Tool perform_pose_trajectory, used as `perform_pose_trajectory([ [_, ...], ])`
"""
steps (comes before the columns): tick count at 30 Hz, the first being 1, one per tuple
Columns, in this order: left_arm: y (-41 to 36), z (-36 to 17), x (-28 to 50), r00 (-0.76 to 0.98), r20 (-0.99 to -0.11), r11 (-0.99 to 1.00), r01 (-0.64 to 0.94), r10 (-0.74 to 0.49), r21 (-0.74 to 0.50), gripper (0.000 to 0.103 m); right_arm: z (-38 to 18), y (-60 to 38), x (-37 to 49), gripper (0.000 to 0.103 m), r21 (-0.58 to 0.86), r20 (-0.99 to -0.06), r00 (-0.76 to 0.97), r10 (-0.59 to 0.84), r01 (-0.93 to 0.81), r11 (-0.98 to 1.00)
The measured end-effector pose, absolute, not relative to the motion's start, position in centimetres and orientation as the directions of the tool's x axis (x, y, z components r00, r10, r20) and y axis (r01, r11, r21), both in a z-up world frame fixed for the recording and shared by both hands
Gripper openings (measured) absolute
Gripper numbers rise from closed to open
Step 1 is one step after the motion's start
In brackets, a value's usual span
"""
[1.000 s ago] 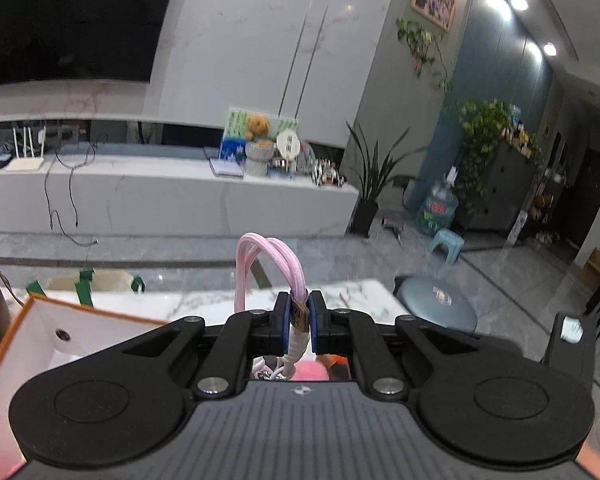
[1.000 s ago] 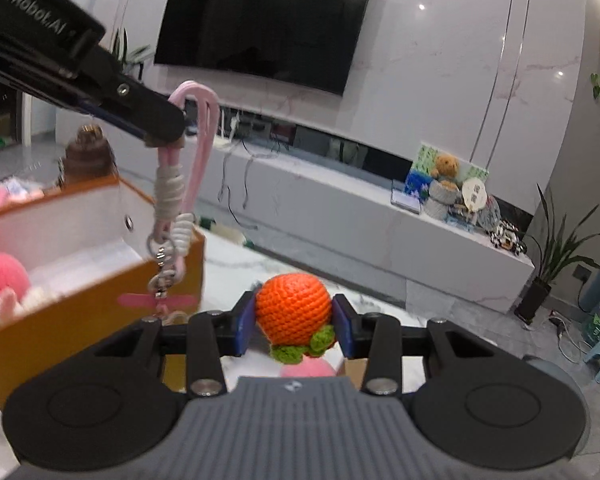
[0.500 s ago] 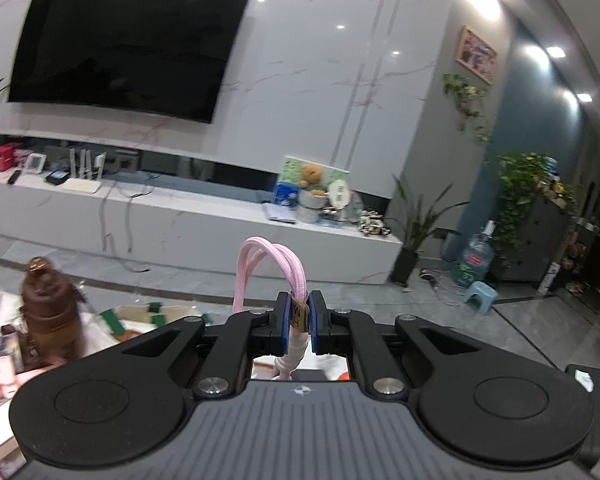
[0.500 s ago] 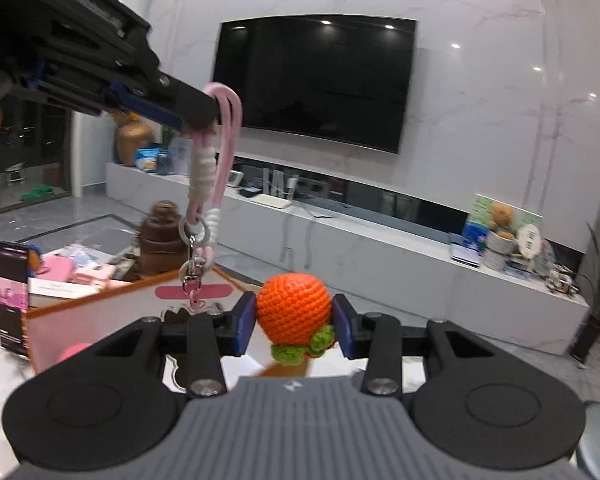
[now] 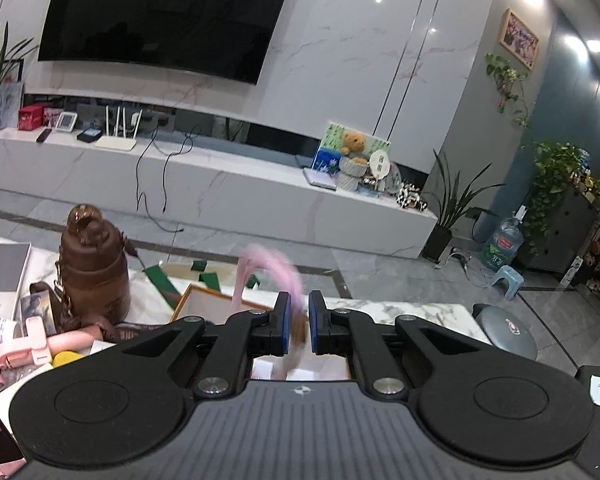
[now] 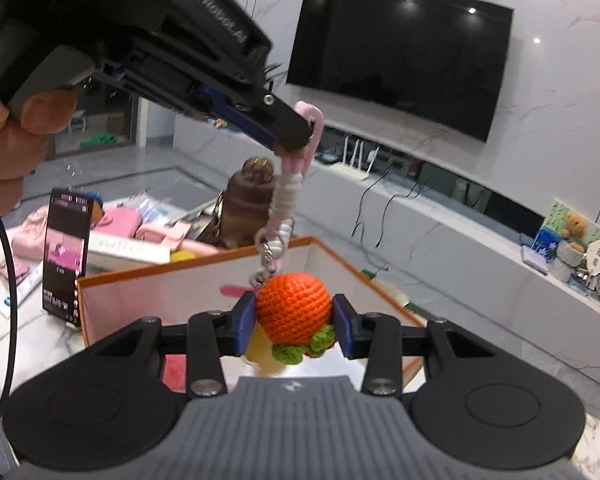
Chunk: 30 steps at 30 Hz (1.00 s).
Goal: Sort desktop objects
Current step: 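Lift the strap and orange fruit with both grippers toward the white box, then open both grippers to drop the strap and orange fruit into the box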
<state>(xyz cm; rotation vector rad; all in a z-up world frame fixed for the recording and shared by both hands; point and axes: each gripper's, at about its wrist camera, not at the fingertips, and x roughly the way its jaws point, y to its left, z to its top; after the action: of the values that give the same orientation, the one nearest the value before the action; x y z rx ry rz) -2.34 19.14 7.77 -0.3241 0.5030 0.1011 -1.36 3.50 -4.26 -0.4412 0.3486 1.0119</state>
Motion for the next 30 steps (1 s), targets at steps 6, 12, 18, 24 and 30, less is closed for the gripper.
perform_pose_trajectory([
  [6, 19.8, 6.1, -2.2, 0.842, -0.539, 0.949, -0.191, 0.026, -0.252, 0.01, -6.0, 5.4, -0.9, 0.043, -0.187, -0.532, 0.468, 0.705, -0.877, 0.442],
  [12, 20.2, 4.2, -1.7, 0.798, -0.601, 0.946, -0.223, 0.037, -0.237, 0.01, -7.4, 6.7, -1.0, 0.043, -0.198, -0.596, 0.434, 0.675, -0.895, 0.4],
  [18, 20.8, 1.2, -0.7, 0.696, -0.709, 0.931, -0.323, 0.112, -0.169, 0.011, -8.8, 8.2, -1.4, 0.043, -0.189, -0.62, 0.408, 0.67, -0.907, 0.377],
  [24, 21.3, -0.2, -0.6, 0.648, -0.752, 0.923, -0.35, 0.118, -0.157, 0.015, -10.5, 9.3, -2.0, 0.047, -0.221, -0.653, 0.406, 0.639, -0.91, 0.352],
  [30, 20.8, -0.4, -0.3, 0.645, -0.758, 0.928, -0.336, 0.102, -0.16, 0.029, -10.9, 9.3, -2.1, 0.051, -0.224, -0.661, 0.405, 0.631, -0.91, 0.349],
])
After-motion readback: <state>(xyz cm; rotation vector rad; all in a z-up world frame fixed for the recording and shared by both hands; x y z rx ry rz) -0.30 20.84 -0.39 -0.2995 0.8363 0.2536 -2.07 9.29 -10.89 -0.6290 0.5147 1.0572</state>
